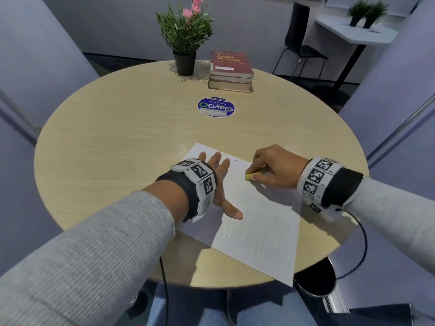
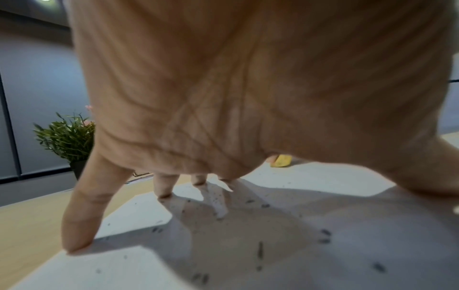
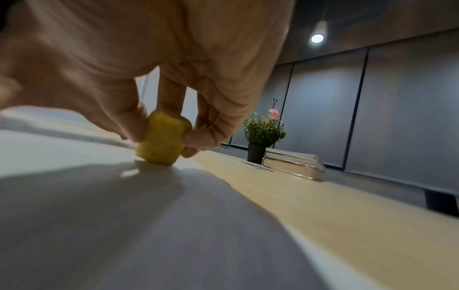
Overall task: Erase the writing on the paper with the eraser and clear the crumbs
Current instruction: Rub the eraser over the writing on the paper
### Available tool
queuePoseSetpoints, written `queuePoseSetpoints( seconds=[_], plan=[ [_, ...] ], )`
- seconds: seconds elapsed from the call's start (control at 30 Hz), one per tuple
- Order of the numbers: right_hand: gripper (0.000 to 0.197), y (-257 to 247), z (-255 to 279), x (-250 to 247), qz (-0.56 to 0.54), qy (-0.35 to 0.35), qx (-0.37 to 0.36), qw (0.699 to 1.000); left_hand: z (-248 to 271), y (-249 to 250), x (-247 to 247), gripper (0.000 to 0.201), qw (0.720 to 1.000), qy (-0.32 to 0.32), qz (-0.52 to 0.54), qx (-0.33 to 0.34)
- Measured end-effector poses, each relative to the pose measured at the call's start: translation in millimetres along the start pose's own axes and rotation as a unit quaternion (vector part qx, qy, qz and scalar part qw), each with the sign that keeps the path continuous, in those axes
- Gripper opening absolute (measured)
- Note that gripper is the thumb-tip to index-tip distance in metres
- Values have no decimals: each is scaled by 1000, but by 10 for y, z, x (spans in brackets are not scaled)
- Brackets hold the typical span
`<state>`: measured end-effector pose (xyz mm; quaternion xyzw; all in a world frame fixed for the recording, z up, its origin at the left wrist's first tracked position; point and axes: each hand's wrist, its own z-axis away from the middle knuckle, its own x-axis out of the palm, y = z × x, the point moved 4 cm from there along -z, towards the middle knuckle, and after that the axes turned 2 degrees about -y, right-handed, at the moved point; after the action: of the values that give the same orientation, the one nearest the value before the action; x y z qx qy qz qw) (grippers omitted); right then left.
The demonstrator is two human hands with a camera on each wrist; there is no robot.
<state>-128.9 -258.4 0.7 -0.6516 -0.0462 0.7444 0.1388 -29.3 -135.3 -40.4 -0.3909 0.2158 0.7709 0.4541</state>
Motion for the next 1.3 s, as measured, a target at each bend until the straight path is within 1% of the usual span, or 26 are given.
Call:
queuePoseSetpoints(
  seconds=[0.07,0.1,0.17,0.2,0.23,0.3,0.37,0.47,0.5,0.6,0.63,0.73,0.77,0.8,0.87,0.9,0.93,1.0,1.03,1.07,1.17,1.2,1.23,1.3],
  plan=[
    [23,-44,21,-8,-16,19,-12,1000,92,2,-34,142,1000,-3,-11,-1],
    [21,-30,34,-46,-32,48,-6,998,154,7,-66,139,1000,0,-27,3],
    [19,95,55,-160,-62,112,31,991,268,14,-135,133,999,17,-49,13],
    [19,152,68,-196,-70,129,49,988,307,8,-166,132,998,30,-44,17],
    [19,187,79,-207,-70,132,58,987,320,1,-190,131,998,42,-35,21],
    [20,182,76,-167,-56,111,52,991,288,-4,-197,133,999,48,-8,23],
    [22,120,51,-104,-42,79,43,995,220,32,-158,134,999,37,12,16],
    [26,2,-3,-24,-18,38,41,998,123,111,-75,121,999,32,29,21],
    [27,-55,-7,21,-13,27,30,999,102,132,-51,117,999,34,24,23],
    [25,-235,27,168,-15,-13,-40,999,53,138,-15,119,999,39,6,24],
    [24,-235,16,173,-15,-16,-44,999,45,121,-21,119,999,40,4,24],
    [25,-76,-78,74,-15,16,16,1000,34,92,-26,119,999,46,7,27],
    [24,-64,-92,69,-3,20,22,1000,32,92,-30,119,998,48,5,28],
    [23,-94,-92,95,3,15,10,1000,35,92,-30,118,999,48,3,25],
    [20,-245,-46,177,-13,-8,-50,999,34,92,-30,117,999,47,1,20],
    [19,-284,-25,190,-21,-16,-67,997,38,89,-34,117,999,46,3,18],
    [20,-252,-35,164,-23,-11,-56,998,43,83,-33,117,999,45,3,16],
    [25,-82,-79,57,-18,19,14,1000,52,86,-29,118,998,51,9,18],
    [27,-18,-92,34,-13,28,35,999,49,87,-29,118,998,56,11,21],
    [27,-5,-98,44,-6,29,34,999,41,87,-27,118,998,55,9,20],
    [25,-188,-35,195,-3,-10,-42,999,31,98,-20,120,999,41,-4,17],
    [24,-213,-11,213,-10,-25,-52,998,36,102,-23,121,999,37,-15,15],
    [24,-187,1,183,-17,-26,-42,999,19,101,-20,122,999,35,-18,15],
    [22,-58,11,3,-56,21,7,998,16,68,-80,121,999,39,-16,21]
  ],
)
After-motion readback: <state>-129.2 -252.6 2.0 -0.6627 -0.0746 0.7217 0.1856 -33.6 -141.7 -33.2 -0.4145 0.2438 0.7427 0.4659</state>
